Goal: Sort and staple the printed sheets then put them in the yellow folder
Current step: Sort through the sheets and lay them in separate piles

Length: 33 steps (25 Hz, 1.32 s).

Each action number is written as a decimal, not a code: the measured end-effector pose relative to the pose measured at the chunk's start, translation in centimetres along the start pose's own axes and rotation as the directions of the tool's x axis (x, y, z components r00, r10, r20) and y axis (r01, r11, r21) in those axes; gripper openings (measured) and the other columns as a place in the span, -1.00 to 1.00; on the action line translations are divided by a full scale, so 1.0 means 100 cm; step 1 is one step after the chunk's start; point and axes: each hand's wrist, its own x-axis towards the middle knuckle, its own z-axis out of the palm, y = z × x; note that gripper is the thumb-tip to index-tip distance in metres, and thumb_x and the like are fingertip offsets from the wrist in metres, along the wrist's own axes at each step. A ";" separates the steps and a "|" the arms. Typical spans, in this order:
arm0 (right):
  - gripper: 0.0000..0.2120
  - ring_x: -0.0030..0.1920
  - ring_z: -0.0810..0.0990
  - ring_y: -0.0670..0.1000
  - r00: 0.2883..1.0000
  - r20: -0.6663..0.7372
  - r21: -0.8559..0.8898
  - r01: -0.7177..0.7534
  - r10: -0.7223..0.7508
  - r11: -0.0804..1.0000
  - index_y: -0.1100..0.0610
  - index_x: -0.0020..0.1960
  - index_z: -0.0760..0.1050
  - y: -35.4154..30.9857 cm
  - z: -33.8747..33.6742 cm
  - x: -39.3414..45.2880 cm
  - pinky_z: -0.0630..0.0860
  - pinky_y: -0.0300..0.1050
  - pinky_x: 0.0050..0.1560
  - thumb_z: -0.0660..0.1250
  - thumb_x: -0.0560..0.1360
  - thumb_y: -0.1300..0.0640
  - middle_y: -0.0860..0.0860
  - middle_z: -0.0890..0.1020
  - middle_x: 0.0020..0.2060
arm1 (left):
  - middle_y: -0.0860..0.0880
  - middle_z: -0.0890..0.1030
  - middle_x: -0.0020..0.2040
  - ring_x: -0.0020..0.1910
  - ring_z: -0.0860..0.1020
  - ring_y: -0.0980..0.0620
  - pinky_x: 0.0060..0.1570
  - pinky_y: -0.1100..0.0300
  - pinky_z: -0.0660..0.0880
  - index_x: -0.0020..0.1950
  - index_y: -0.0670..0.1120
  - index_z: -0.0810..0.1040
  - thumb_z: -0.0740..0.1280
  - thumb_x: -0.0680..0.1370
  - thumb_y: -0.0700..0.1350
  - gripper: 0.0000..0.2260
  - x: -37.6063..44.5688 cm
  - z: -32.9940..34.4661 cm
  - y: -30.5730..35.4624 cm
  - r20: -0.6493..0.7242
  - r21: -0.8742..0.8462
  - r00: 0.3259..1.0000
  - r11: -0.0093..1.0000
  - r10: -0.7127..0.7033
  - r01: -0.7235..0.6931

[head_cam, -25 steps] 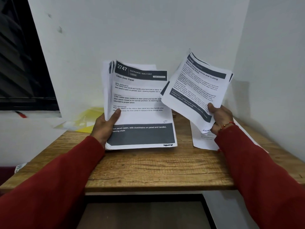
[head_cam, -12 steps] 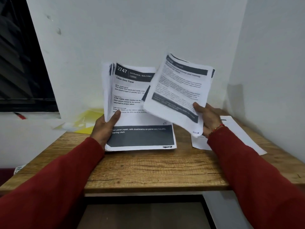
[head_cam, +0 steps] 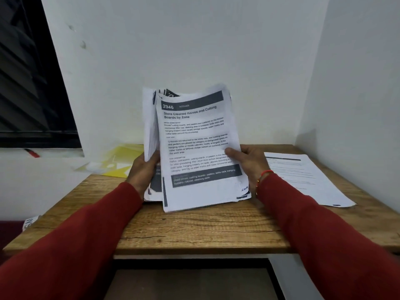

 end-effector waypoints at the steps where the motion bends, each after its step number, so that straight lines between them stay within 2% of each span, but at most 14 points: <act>1: -0.93 -0.18 0.72 -0.01 1.000 -0.021 0.018 0.008 -0.008 1.000 0.17 -0.06 0.67 -0.001 -0.002 0.001 0.62 -0.18 -0.18 0.47 0.46 0.25 0.04 0.74 -0.19 | -0.02 0.74 -0.04 -0.06 0.70 -0.03 -0.03 0.09 0.63 0.15 -0.05 0.62 0.31 0.61 0.09 -0.73 -0.001 0.000 0.002 0.015 -0.006 1.000 1.000 -0.021 0.021; 3: -0.94 -0.22 0.71 -0.07 0.998 -0.045 0.017 0.035 -0.034 0.999 0.13 -0.09 0.66 -0.002 -0.007 0.004 0.61 -0.24 -0.22 0.46 0.47 0.25 -0.02 0.74 -0.23 | -0.03 0.74 -0.02 -0.07 0.71 -0.01 -0.08 0.10 0.64 0.21 -0.05 0.60 0.30 0.61 0.11 -0.69 -0.002 0.000 0.004 0.034 -0.035 0.998 0.998 -0.049 0.050; 6: -0.94 -0.12 0.71 0.03 0.992 -0.116 0.018 0.048 -0.046 0.999 0.11 -0.08 0.66 -0.007 -0.021 0.011 0.63 -0.09 -0.05 0.47 0.46 0.23 0.04 0.74 -0.16 | -0.02 0.74 -0.02 -0.12 0.71 0.02 -0.20 0.17 0.64 0.22 -0.07 0.60 0.32 0.61 0.05 -0.72 -0.001 0.000 0.004 0.018 -0.057 0.999 0.998 -0.037 0.038; 8: -0.93 -0.18 0.71 0.01 0.980 -0.192 0.081 0.070 -0.053 0.994 0.14 -0.06 0.64 -0.010 -0.037 0.019 0.62 -0.07 -0.11 0.45 0.47 0.26 0.05 0.72 -0.16 | -0.05 0.73 0.03 -0.09 0.71 0.01 -0.22 0.17 0.63 0.24 -0.08 0.60 0.34 0.59 0.06 -0.70 0.000 -0.002 0.002 0.001 -0.048 0.999 0.998 -0.034 0.034; 10: -0.80 -0.14 0.71 0.03 0.957 -0.285 0.171 0.107 -0.054 0.980 0.18 0.09 0.60 -0.012 -0.055 0.027 0.62 -0.06 -0.13 0.45 0.47 0.28 0.09 0.71 -0.07 | -0.03 0.72 0.03 -0.07 0.70 0.02 -0.23 0.19 0.62 0.24 -0.07 0.60 0.34 0.59 0.06 -0.70 0.002 -0.004 0.000 -0.009 -0.041 1.000 0.999 -0.028 0.027; 12: -0.63 -0.02 0.70 0.13 0.934 -0.356 0.266 0.123 -0.022 0.956 0.20 0.26 0.53 -0.012 -0.073 0.034 0.65 0.05 -0.06 0.44 0.46 0.31 0.15 0.69 0.04 | 0.01 0.72 0.01 -0.08 0.70 0.05 -0.22 0.20 0.63 0.23 -0.07 0.59 0.33 0.60 0.05 -0.72 0.002 -0.004 0.000 -0.018 -0.043 1.000 0.999 -0.022 0.021; 13: -0.62 0.03 0.69 0.18 0.932 -0.361 0.312 0.117 0.004 0.943 0.22 0.28 0.52 -0.011 -0.079 0.037 0.64 0.13 0.00 0.42 0.48 0.34 0.17 0.68 0.07 | 0.01 0.72 0.01 -0.10 0.70 0.06 -0.22 0.20 0.63 0.24 -0.07 0.59 0.33 0.60 0.04 -0.72 0.002 -0.003 0.000 -0.022 -0.045 1.000 0.999 -0.020 0.019; 16: -0.69 0.11 0.65 0.25 0.941 -0.326 0.421 0.060 0.089 0.905 0.25 0.27 0.54 -0.009 -0.086 0.040 0.57 0.29 0.11 0.35 0.53 0.36 0.21 0.66 0.12 | -0.02 0.71 0.04 -0.13 0.70 0.07 -0.25 0.21 0.62 0.26 -0.07 0.58 0.33 0.60 0.04 -0.71 0.002 -0.003 0.000 -0.031 -0.052 0.999 0.998 -0.027 0.025; 19: -0.66 0.15 0.63 0.26 0.951 -0.293 0.472 0.050 0.103 0.880 0.25 0.30 0.50 -0.007 -0.085 0.041 0.57 0.30 0.11 0.34 0.53 0.35 0.24 0.63 0.18 | -0.02 0.70 0.05 -0.14 0.70 0.09 -0.27 0.23 0.61 0.26 -0.07 0.58 0.34 0.60 0.05 -0.70 0.002 -0.004 0.001 -0.036 -0.044 0.999 0.999 -0.029 0.027; 23: -0.61 0.10 0.66 0.19 0.985 -0.041 0.566 -0.115 0.167 0.816 0.21 0.38 0.44 -0.017 -0.073 0.033 0.61 0.23 0.06 0.28 0.55 0.25 0.22 0.60 0.23 | -0.01 0.70 0.03 -0.17 0.70 0.10 -0.28 0.24 0.62 0.25 -0.08 0.58 0.33 0.60 0.04 -0.70 0.002 -0.003 0.002 -0.038 -0.051 0.999 0.998 -0.032 0.030; 25: -0.72 0.05 0.67 0.18 0.988 0.041 0.541 -0.147 0.149 0.828 0.24 0.29 0.47 -0.019 -0.065 0.028 0.60 0.21 0.09 0.26 0.59 0.25 0.23 0.63 0.17 | -0.04 0.70 0.04 -0.16 0.70 0.08 -0.27 0.22 0.62 0.25 -0.09 0.58 0.33 0.60 0.03 -0.71 0.002 -0.003 0.002 -0.034 -0.056 0.999 0.998 -0.035 0.033; 27: -0.87 0.01 0.67 0.17 0.984 0.077 0.511 -0.177 0.161 0.841 0.25 0.09 0.45 -0.019 -0.053 0.022 0.59 0.19 0.11 0.31 0.56 0.27 0.25 0.63 0.10 | -0.05 0.71 0.04 -0.16 0.70 0.07 -0.28 0.22 0.61 0.24 -0.09 0.58 0.34 0.60 0.02 -0.72 0.001 -0.003 0.003 -0.023 -0.066 0.999 0.997 -0.037 0.036; 29: -0.89 -0.04 0.69 0.16 0.983 0.096 0.474 -0.185 0.159 0.861 0.25 0.03 0.44 -0.016 -0.045 0.021 0.64 0.17 -0.01 0.34 0.53 0.30 0.26 0.64 0.06 | -0.03 0.71 -0.01 -0.19 0.70 0.08 -0.30 0.23 0.61 0.22 -0.09 0.59 0.33 0.61 0.00 -0.75 0.000 -0.002 0.003 -0.019 -0.066 0.999 0.997 -0.034 0.032; 33: -0.77 0.01 0.69 0.19 0.985 0.093 0.500 -0.171 0.143 0.849 0.24 0.22 0.51 -0.019 -0.048 0.023 0.65 0.21 -0.04 0.28 0.57 0.27 0.24 0.67 0.09 | -0.02 0.72 -0.02 -0.18 0.70 0.07 -0.31 0.23 0.60 0.22 -0.08 0.59 0.33 0.61 0.01 -0.75 -0.001 -0.003 0.003 -0.018 -0.060 0.999 0.998 -0.028 0.027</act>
